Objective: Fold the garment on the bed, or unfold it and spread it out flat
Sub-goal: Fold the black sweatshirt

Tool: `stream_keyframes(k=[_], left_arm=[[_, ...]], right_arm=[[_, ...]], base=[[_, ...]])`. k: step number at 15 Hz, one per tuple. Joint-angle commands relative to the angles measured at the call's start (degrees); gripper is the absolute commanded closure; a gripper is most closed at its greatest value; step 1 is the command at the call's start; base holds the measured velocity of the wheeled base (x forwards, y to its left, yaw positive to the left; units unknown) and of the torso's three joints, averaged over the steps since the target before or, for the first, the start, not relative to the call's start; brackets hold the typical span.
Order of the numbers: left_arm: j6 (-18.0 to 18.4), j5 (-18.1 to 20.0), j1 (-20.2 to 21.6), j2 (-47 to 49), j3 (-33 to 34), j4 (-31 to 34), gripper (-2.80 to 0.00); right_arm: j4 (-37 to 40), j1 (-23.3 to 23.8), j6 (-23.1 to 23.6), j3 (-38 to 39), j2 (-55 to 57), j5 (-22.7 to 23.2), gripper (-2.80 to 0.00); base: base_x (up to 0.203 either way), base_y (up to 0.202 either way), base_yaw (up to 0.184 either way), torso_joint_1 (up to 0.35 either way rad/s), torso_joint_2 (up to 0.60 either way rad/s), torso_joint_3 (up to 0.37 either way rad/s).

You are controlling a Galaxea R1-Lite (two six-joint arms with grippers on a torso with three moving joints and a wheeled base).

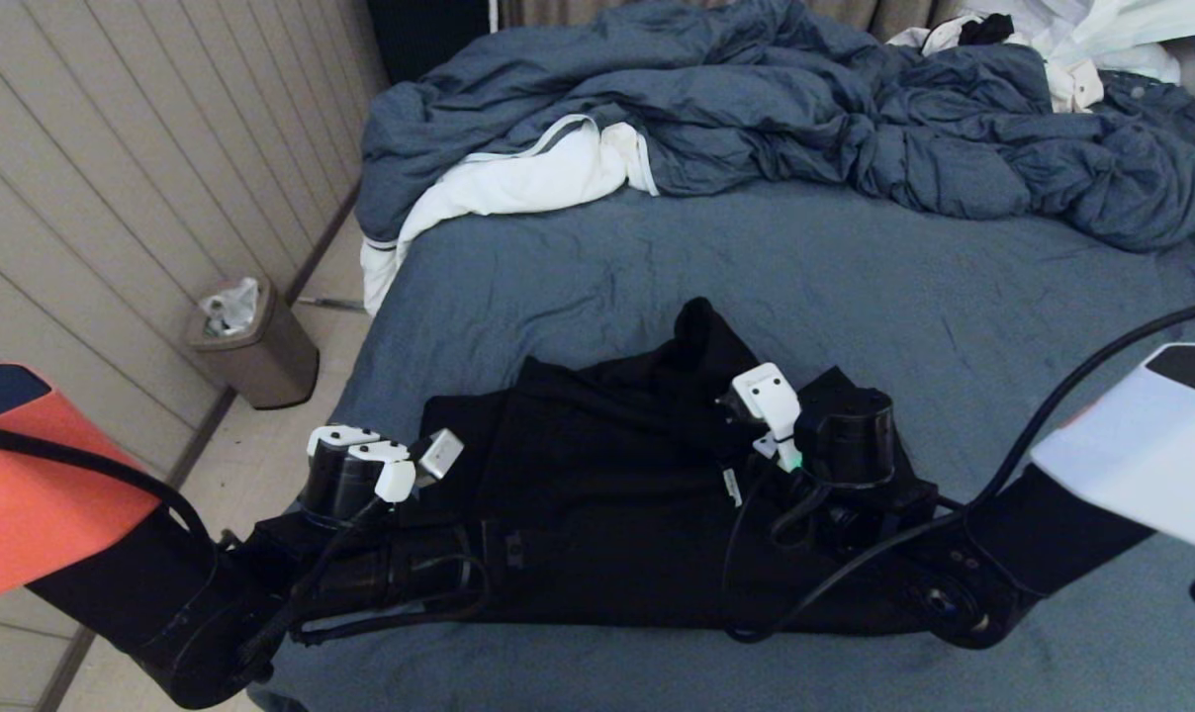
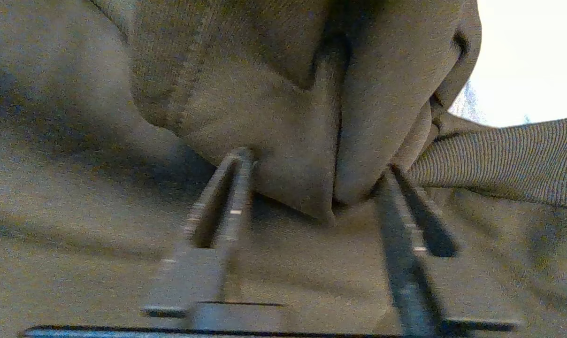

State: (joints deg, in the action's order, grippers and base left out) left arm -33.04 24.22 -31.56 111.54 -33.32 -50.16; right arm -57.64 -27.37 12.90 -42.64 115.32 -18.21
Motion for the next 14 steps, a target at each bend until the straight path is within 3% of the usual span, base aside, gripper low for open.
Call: stream_keyframes(k=[1,7,10,14], left_arm=[[-0.19,0.12,0.01,0.08,0.01,-0.28,-2.80],[-0.19,0.12,0.02,-0.01,0.01,-0.28,-2.80],[-0.19,0.12,0.01,-0.27,0.01,-0.28,-2.80],[-0.19,0.12,0.01,-0.98,0.09,-0.28,-2.80]], right_arm=[[-0.37,0.03,0.11,-0.04,0.05,-0.07,-2.80],[0.71,0.04,0.17,-1.68,-9.77,0.01,-2.80],[7.28,-0.41,-0.13,-4.83,-16.46,-0.17,-2.80],[11.86,0.36,-1.13,-13.63,-11.86,-1.48,-2.80]], base=[[0.000,0.000,0.000,0.000,0.00,0.000],[0.000,0.000,0.000,0.000,0.00,0.000],[0.000,0.000,0.000,0.000,0.00,0.000],[0.000,0.000,0.000,0.000,0.00,0.000]])
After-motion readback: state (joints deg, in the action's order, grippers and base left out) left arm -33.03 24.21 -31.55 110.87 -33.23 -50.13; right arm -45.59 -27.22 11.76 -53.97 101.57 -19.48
